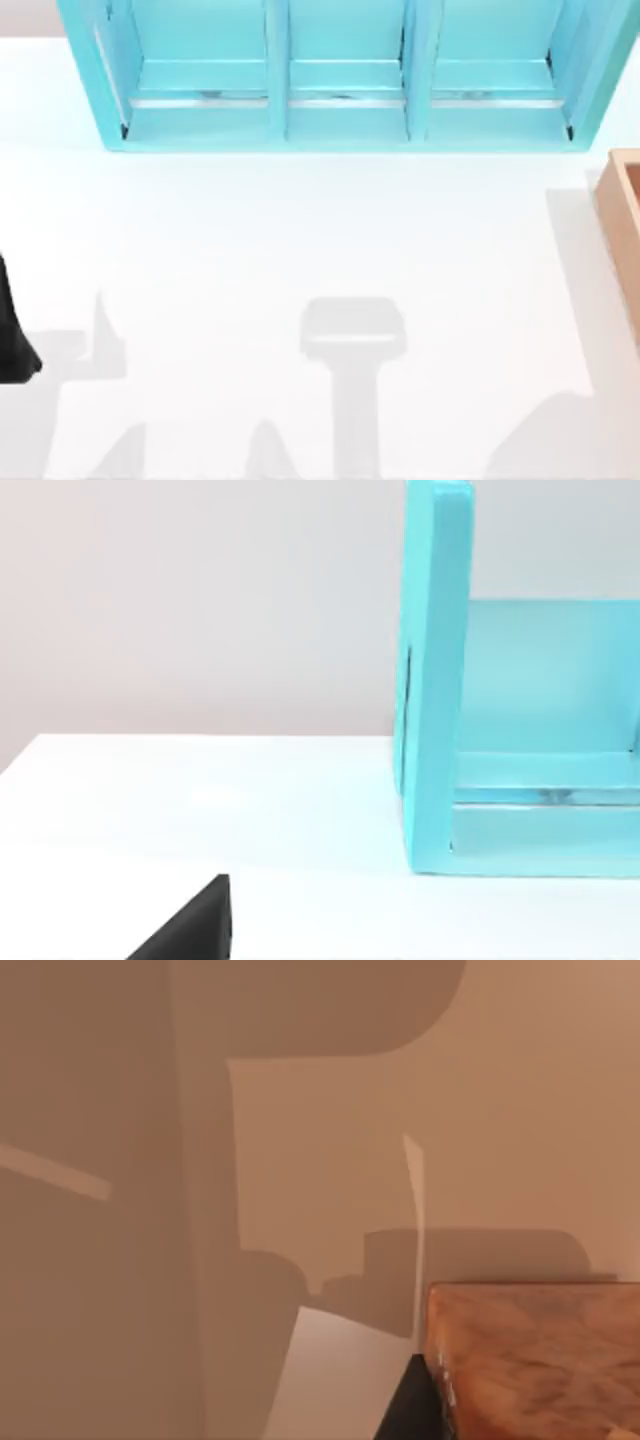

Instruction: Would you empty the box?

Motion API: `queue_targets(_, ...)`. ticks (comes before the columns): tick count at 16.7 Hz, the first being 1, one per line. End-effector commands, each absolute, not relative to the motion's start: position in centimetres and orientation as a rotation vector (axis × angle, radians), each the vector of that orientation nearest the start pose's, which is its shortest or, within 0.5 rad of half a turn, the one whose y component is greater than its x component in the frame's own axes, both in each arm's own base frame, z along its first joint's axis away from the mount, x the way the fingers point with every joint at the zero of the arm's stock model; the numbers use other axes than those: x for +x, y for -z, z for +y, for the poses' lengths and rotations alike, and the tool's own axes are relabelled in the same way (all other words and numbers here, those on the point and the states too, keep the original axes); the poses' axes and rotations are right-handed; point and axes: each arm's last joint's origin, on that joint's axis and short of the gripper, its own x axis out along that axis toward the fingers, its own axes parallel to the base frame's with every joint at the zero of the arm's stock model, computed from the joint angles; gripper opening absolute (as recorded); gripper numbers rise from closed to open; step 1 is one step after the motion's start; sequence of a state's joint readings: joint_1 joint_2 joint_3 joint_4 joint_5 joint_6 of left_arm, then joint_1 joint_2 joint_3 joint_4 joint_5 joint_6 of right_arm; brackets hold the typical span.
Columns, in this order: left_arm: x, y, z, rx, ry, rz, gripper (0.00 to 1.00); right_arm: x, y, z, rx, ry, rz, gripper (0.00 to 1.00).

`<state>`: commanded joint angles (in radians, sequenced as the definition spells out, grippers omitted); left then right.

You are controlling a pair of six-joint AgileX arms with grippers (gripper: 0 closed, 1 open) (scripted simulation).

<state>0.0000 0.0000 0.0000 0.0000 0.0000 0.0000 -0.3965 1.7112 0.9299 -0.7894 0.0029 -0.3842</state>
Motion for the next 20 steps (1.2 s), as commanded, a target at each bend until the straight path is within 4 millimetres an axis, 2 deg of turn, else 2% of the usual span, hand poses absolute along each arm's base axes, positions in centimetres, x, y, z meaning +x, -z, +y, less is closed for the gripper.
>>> queue_targets(3,10.6,-16.0,-0.1,0.000,0.000,0.000,1.00,25.8,-13.2,-10.7,0.006,0.010,1.572,0.02)
queue_targets(4,10.6,-16.0,-0.1,0.000,0.000,0.000,1.00,25.8,-13.2,-10.7,0.006,0.010,1.572,0.00)
queue_targets(14,10.6,-16.0,-0.1,0.000,0.000,0.000,1.00,25.8,-13.6,-10.6,-0.008,0.007,1.562,0.00)
queue_targets(17,10.6,-16.0,-0.1,0.000,0.000,0.000,1.00,26.7,-15.8,-10.4,-0.077,-0.034,1.525,0.00)
queue_targets(20,10.6,-16.0,-0.1,0.000,0.000,0.000,1.00,27.7,-20.2,-10.3,-0.130,-0.083,1.470,0.00)
